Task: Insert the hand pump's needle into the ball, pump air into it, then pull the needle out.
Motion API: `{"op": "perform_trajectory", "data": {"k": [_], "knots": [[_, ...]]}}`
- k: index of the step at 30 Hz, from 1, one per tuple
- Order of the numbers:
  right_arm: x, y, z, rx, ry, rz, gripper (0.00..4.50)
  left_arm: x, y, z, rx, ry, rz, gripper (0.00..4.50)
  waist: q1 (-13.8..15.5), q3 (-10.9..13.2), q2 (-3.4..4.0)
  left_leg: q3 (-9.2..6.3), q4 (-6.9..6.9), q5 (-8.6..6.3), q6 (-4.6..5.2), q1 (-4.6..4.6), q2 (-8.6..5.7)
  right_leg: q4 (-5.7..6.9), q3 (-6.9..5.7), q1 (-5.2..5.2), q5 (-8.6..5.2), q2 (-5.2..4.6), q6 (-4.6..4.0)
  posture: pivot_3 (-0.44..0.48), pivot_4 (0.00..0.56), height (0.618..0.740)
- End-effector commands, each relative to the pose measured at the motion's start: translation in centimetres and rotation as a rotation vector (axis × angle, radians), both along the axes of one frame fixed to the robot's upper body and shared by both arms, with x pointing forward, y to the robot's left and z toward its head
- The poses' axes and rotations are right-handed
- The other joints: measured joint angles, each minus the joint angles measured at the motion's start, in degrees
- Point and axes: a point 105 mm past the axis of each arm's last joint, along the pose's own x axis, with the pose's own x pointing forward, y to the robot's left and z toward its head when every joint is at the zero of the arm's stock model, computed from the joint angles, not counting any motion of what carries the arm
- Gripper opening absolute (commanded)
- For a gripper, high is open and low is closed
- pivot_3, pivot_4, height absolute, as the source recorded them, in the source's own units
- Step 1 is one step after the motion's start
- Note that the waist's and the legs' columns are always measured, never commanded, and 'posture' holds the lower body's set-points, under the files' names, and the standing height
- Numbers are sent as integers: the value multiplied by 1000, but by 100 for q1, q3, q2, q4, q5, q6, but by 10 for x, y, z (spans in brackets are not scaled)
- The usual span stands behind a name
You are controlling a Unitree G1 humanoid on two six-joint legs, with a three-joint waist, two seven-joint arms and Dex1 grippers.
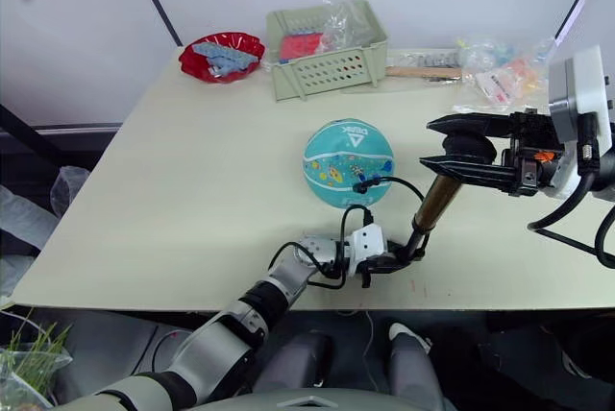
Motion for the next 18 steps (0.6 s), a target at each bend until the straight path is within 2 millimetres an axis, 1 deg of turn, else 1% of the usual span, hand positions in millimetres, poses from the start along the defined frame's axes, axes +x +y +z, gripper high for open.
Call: {"op": "perform_trajectory", "data": {"k": [1,3,4,5,6,7,8,11,14,16,18], "knots": [[-3,4,-9,-45,-34,8,1672,-16,29,-52,193,130,37,1049,5,-3,-4,0,0,0,0,0,0,0,0,0,2,0,-3,0,150,740],[5,4,-41,-84,27,-26,1672,-16,29,-52,189,131,40,1049,6,-18,-25,-1,0,0,0,2,0,-1,-2,2,0,0,-1,0,150,740],[7,4,-52,-91,44,-39,1672,-16,29,-52,187,132,41,1049,2,-28,-37,-2,-2,0,0,8,1,-2,-3,7,-2,2,2,0,150,740],[8,6,-69,-120,57,-35,1672,-16,29,-52,184,134,46,1049,-3,-30,-39,-3,-3,0,0,17,2,-2,-3,14,-4,2,4,0,150,740],[7,7,-80,-140,61,-27,1672,-15,29,-51,182,135,50,1049,-6,-32,-40,-3,-2,-1,-1,27,2,-4,-4,27,-4,2,6,0,150,740],[10,8,-86,-110,72,-48,1672,-15,30,-51,181,137,53,1049,-12,-39,-45,-3,-1,-1,-1,31,2,-6,-3,34,-4,2,8,0,150,740],[10,9,-94,-117,73,-47,1672,-15,30,-51,181,136,54,1049,-16,-52,-58,-3,-2,-2,-2,38,2,-7,-3,40,-5,2,9,0,150,740],[16,11,-115,-132,67,-68,1672,-15,31,-51,181,134,57,1049,-27,-61,-61,-8,-1,-7,-11,53,7,-8,-8,59,-5,5,9,0,150,740],[21,13,-129,-134,69,-91,1672,-14,32,-51,183,134,58,1049,-27,-62,-62,-12,-3,-6,-10,67,10,-7,-12,70,-6,7,7,0,150,740],[21,14,-143,-157,81,-92,1672,-14,32,-51,182,132,60,1049,-26,-63,-62,-12,-5,-6,-10,70,9,-8,-12,72,-6,9,7,0,150,740],[20,16,-149,-159,81,-88,1672,-13,32,-51,179,134,64,1049,-24,-65,-66,-14,-5,-4,-7,71,9,-8,-14,72,-6,10,7,0,150,740]]}}
